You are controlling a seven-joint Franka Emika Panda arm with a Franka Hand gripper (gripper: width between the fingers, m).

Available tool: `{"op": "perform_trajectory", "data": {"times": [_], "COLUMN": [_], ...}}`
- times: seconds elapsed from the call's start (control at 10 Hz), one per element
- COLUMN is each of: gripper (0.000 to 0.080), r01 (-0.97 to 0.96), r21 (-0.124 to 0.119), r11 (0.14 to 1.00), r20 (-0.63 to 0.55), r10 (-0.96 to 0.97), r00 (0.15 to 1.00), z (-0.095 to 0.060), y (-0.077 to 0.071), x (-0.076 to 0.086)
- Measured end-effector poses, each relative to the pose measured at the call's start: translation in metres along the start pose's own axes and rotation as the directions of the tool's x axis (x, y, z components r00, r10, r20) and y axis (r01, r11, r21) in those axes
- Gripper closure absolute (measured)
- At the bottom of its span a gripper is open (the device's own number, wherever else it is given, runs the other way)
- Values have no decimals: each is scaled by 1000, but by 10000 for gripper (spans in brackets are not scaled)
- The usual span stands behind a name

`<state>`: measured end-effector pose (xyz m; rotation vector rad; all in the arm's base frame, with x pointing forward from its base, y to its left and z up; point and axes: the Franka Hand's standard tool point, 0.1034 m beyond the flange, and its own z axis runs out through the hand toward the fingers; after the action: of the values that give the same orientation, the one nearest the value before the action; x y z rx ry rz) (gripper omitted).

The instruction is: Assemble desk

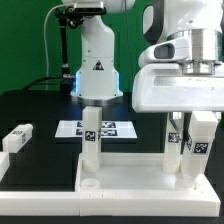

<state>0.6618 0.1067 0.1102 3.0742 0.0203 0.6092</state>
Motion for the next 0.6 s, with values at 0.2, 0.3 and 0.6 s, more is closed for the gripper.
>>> {"op": "perform_trajectory", "data": {"times": [0.2, 0.3, 0.6], "gripper": [512, 512, 512], "r01": [1, 1, 2], "r21": [-1, -1, -3], "r11": [1000, 1000, 1000], "r20": [1, 2, 7], "r10": [-1, -1, -2], "r00": [1000, 1000, 1000], "z": [1, 1, 4], "y": [0, 0, 1], "x": [-1, -1, -3]}}
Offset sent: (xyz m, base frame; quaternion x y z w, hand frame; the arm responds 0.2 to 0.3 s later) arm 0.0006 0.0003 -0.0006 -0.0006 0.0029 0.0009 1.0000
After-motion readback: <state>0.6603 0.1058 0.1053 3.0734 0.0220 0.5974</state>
